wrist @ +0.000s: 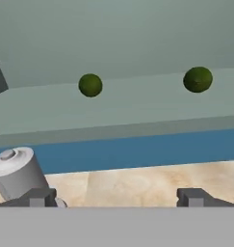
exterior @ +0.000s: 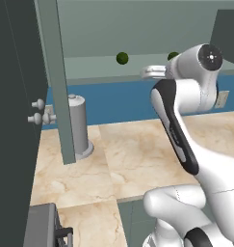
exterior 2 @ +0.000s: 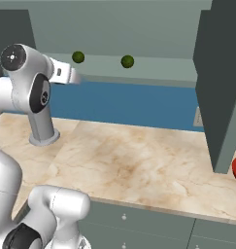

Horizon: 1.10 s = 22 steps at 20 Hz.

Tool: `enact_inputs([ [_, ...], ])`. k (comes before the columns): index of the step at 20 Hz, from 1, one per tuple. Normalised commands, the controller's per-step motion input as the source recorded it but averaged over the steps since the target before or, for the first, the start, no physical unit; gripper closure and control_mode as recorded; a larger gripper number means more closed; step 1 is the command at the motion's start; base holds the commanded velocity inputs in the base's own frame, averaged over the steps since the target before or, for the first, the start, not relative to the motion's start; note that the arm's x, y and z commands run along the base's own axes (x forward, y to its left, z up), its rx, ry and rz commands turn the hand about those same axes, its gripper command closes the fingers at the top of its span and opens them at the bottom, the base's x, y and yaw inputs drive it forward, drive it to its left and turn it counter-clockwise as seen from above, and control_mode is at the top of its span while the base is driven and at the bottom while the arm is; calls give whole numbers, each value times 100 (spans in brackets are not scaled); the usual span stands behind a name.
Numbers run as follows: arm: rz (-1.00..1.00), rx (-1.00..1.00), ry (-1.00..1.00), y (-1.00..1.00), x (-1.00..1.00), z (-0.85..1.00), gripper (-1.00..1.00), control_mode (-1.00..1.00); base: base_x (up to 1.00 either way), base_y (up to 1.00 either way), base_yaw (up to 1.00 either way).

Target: Pick the limes from the cabinet and place them in one bowl. Pick the apple from the sink and place it in the other bowl.

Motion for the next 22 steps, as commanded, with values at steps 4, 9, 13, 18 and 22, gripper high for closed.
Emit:
enact_inputs([
  [4, 0, 0, -5, 14, 18, 37, -100, -100, 0, 0, 0],
  [9, 6, -2, 5, 19, 50, 2, -100, -100, 0, 0, 0],
  [13, 4, -3, 0, 7, 62, 1, -100, -100, 0, 0, 0],
  [18, 1, -1, -3, 14, 60, 0, -100, -100, 0, 0, 0],
  [22, 0, -1, 0, 19, 60, 0, -100, -100, 0, 0, 0],
])
